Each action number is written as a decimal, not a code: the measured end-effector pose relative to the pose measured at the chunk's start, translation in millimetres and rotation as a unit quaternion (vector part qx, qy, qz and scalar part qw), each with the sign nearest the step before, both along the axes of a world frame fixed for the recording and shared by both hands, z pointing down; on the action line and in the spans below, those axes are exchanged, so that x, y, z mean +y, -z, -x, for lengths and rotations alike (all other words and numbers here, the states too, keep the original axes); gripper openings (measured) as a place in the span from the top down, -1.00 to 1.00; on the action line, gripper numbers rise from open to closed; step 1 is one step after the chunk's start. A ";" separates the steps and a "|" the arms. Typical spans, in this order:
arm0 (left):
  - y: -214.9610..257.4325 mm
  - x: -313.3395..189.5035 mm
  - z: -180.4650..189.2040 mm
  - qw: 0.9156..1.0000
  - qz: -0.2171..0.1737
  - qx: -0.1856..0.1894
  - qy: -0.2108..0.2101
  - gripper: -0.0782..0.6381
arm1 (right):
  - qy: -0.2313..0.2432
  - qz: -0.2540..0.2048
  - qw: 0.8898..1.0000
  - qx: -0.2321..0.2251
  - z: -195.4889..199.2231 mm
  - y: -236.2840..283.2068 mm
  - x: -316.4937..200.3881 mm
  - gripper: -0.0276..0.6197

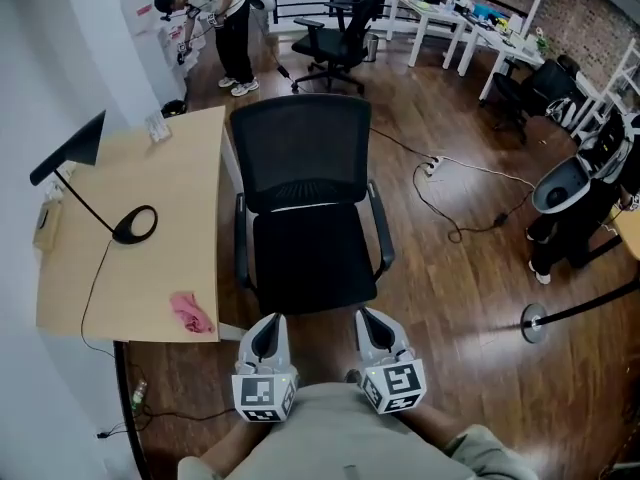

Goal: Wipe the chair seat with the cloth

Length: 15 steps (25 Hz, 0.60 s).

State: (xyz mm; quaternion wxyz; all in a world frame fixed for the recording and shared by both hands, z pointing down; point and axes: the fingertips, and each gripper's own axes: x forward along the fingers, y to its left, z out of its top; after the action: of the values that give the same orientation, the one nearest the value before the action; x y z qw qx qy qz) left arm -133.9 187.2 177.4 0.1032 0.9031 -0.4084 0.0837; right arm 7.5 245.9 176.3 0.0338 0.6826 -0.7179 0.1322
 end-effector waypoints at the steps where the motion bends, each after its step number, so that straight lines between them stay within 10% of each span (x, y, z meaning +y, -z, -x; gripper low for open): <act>1: 4.9 10.2 -11.9 1.000 -0.007 -0.001 -0.003 0.77 | 0.000 -0.004 1.000 -0.002 -9.6 2.3 11.5 0.91; 15: -17.3 118.1 -70.7 0.998 -0.015 -0.052 0.027 0.77 | 0.077 -0.027 0.996 -0.026 -50.8 7.4 96.1 0.91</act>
State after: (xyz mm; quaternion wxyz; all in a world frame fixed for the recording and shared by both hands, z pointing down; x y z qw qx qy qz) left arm -63.2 305.3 194.7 0.0705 0.8874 -0.4391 0.1214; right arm 58.3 342.0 168.9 0.0066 0.6226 -0.7719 0.1280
